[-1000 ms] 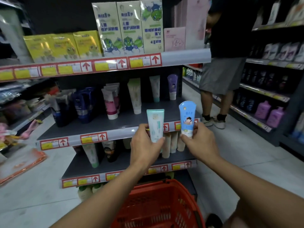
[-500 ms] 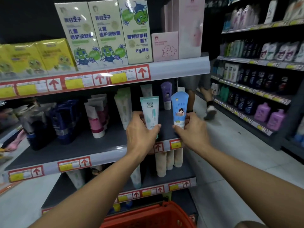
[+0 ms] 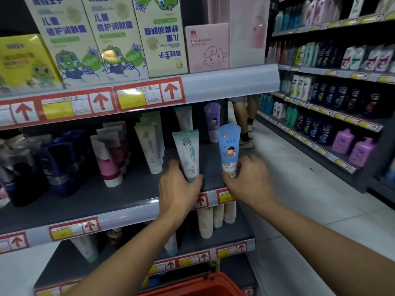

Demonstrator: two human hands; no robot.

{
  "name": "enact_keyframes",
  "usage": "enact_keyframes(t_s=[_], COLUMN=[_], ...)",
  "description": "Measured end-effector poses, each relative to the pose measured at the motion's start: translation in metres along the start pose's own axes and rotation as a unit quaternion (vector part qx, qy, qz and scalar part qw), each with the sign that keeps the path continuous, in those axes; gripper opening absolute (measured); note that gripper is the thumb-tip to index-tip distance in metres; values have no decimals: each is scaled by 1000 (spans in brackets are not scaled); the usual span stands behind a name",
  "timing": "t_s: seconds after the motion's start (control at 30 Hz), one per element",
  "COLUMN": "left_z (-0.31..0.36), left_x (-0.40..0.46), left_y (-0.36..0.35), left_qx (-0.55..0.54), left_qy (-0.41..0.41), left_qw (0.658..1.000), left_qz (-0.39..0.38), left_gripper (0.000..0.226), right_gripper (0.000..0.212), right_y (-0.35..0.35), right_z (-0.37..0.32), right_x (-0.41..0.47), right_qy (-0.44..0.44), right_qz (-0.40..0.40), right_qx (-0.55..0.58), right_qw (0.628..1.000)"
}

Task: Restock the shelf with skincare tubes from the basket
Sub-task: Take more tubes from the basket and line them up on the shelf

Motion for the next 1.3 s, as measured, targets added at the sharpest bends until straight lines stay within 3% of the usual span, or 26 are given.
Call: enact_keyframes(t_s=[0.2,0.4,1.3], left_z=[9,8,-9], left_x=[30,70,117], left_y=[-17,-37,-61], left_qx=[52,67,109], left_qy=[42,79,73], left_qw=[998,994,991], left_qz=[-19,-18,-2], left_gripper=[52,61,69], right_gripper=[42,45,53], right_y=[-9,-24,-68], right_z=[-6,-13,-20], right_x=[38,75,119], right_qy=[-36,-64,-55], right_qz=[-95,-121,-89], right_qx=[-2,-8,-12], right_qw=[995,991,994])
Point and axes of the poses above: each hand's wrist, its own x-axis towards the middle knuckle, its own y-axis out of the back of the hand, z = x × y, the point moved 3 cm from there along x, towards the middle knuckle, and after that the axes turned 8 degrees about -x, right-handed, at the moved point
